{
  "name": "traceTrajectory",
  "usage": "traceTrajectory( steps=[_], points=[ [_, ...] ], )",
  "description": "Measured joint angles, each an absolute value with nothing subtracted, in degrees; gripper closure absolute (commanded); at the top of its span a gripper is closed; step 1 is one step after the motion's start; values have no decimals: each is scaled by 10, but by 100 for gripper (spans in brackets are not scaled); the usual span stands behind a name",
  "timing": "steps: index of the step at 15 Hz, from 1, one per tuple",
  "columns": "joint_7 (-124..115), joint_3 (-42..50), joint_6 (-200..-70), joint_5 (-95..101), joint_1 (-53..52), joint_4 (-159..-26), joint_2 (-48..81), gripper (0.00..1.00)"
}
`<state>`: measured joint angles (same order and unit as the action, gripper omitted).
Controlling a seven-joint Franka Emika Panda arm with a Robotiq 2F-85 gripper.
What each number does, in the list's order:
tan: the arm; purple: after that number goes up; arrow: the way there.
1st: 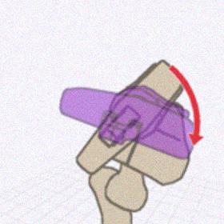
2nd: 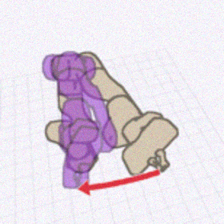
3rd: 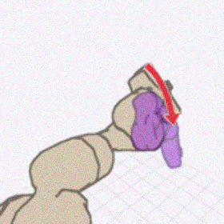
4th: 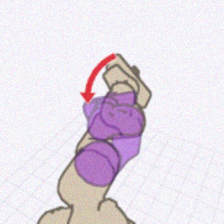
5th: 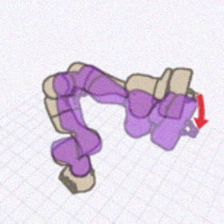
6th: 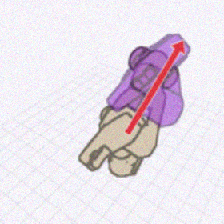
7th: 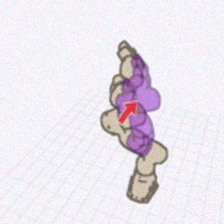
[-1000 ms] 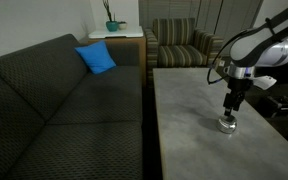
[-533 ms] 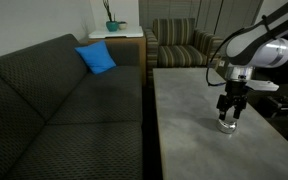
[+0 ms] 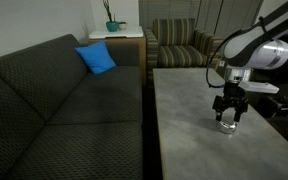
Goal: Take the lid off the silver container
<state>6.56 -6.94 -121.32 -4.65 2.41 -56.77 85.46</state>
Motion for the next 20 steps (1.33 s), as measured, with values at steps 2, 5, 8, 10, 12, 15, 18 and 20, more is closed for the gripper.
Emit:
traceTrajectory(
  steps=[2, 5, 8, 10, 12, 15, 18, 20],
  points=[
    [66, -68, -1215, -46, 23, -568, 854, 0],
    [48, -58, -1227, -46, 14, -570, 855, 0],
    [-14, -52, -1239, -47, 1, -586, 856, 0],
    [-55, -49, -1252, -48, -13, -600, 857, 0],
    [-101, -42, -1277, -50, -25, -616, 858, 0],
    [-167, -19, -1324, -51, -39, -636, 858, 0],
    [-197, 13, -1359, -51, -43, -649, 859, 0],
    [-198, 25, -1365, -51, -39, -651, 858, 0]
  ],
)
